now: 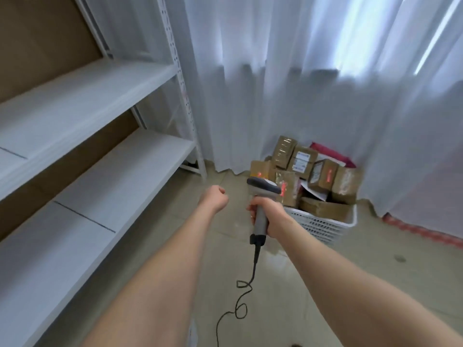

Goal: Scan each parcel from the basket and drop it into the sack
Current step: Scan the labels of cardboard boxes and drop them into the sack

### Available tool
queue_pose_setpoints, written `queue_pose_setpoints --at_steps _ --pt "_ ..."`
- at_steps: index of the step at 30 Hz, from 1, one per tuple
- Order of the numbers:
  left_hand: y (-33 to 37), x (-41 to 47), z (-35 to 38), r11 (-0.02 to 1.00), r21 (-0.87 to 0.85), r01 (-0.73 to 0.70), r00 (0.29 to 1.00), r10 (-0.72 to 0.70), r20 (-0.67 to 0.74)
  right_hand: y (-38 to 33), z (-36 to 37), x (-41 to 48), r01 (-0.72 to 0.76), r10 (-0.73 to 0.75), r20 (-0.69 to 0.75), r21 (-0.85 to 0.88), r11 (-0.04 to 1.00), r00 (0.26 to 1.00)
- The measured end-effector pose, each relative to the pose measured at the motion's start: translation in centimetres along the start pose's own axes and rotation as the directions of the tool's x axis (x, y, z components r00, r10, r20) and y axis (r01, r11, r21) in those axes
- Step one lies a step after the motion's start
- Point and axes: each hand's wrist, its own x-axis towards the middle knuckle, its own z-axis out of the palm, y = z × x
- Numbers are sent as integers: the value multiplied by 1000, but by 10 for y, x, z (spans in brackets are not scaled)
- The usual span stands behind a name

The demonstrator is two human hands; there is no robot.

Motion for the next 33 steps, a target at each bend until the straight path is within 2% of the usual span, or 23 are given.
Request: queue_pose_setpoints --at_steps 5,9,15,22,33 --pt "101 13 43 993 60 -101 994 98 43 -62 -74 17 14 -11 -41 78 997 999" --pt "176 41 90 991 75 -110 993 106 46 -112 -135 51 -6 12 -39 164 986 999" --pt "258 85 166 984 121 -130 984 113 137 -166 -222 109 -53 82 -118 227 972 990" --pt "286 168 212 987 146 -61 986 37 165 -201 -263 203 -105 157 -150 307 946 976" --pt "304 373 247 989 144 45 972 -77 223 -260 -252 404 -154 211 -258 225 962 943"
